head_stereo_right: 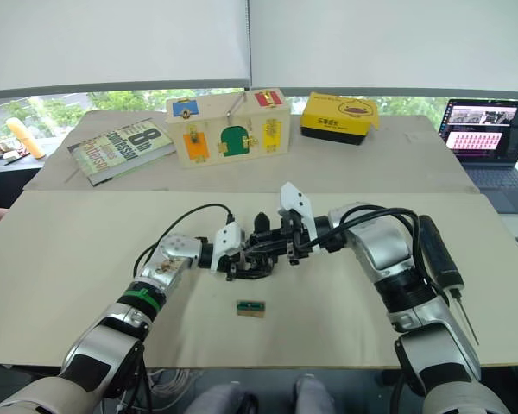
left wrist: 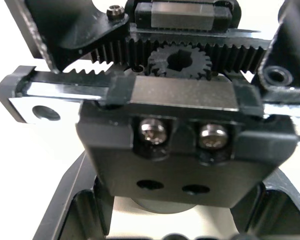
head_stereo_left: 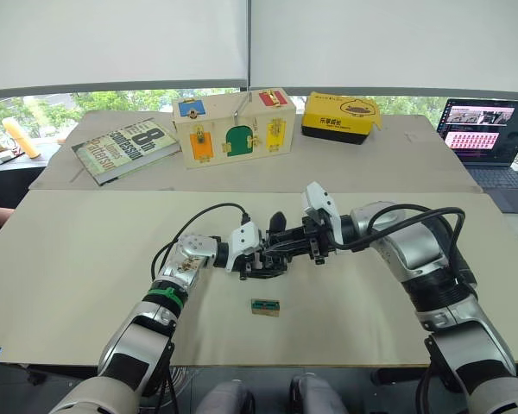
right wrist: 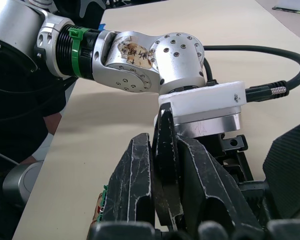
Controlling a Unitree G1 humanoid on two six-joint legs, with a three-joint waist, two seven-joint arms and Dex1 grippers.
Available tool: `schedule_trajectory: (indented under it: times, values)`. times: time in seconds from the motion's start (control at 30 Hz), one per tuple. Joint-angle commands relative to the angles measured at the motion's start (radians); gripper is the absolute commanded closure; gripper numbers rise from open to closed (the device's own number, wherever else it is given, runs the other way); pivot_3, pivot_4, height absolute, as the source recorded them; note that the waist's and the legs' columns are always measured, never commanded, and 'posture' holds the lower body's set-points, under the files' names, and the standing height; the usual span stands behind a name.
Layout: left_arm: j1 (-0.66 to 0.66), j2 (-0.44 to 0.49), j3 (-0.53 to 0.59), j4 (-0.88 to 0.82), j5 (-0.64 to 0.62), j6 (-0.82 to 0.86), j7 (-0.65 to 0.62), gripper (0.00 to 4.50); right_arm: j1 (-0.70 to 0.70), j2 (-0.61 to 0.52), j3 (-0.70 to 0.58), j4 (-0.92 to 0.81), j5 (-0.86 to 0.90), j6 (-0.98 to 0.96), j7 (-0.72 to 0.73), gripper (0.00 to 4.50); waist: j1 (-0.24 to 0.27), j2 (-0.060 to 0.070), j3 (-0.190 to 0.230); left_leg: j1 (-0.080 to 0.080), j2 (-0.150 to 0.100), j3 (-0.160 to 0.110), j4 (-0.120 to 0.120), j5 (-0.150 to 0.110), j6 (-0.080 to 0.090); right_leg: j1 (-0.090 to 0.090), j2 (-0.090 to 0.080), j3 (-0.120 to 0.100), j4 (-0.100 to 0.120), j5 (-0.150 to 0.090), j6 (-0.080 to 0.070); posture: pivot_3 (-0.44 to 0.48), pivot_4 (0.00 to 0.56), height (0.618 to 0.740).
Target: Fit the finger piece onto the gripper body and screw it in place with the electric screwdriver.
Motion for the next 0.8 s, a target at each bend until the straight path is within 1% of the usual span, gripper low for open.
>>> schedule_trajectory:
  times: [0.03, 0.4, 0.53, 0.8]
  values:
    - [-0.048, -0.008, 0.017, -0.058, -0.027, -0.032, -0.033, 2.14, 0.097, -0.057, 0.091, 0.095, -0.141, 0.055, -0.055, 4.19, 0.000, 0.000, -0.001, 0.000, 0.000, 0.000, 0.000, 0.000, 0.000, 0.000, 0.000, 0.000, 0.000, 0.000, 0.000, 0.000, 0.150, 0.740]
    - [-0.053, -0.011, 0.016, -0.049, -0.026, -0.036, -0.035, 2.14, 0.074, -0.045, 0.067, 0.087, -0.136, 0.049, -0.072, 4.19, 0.000, 0.000, -0.001, 0.000, 0.000, 0.000, 0.000, 0.000, 0.000, 0.000, 0.000, 0.000, 0.000, 0.000, 0.000, 0.000, 0.150, 0.740]
    - [-0.054, -0.012, 0.016, -0.048, -0.026, -0.036, -0.035, 2.14, 0.071, -0.042, 0.048, 0.063, -0.122, 0.027, -0.070, 4.19, 0.000, 0.000, -0.001, 0.000, 0.000, 0.000, 0.000, 0.000, 0.000, 0.000, 0.000, 0.000, 0.000, 0.000, 0.000, 0.000, 0.150, 0.740]
    - [-0.058, -0.015, 0.017, -0.040, -0.024, -0.040, -0.035, 2.14, 0.047, -0.048, 0.020, -0.013, -0.078, 0.056, -0.051, 4.19, 0.003, 0.000, -0.001, -0.003, 0.000, 0.000, 0.000, 0.000, 0.000, -0.002, 0.000, 0.000, 0.000, 0.000, 0.000, 0.000, 0.150, 0.740]
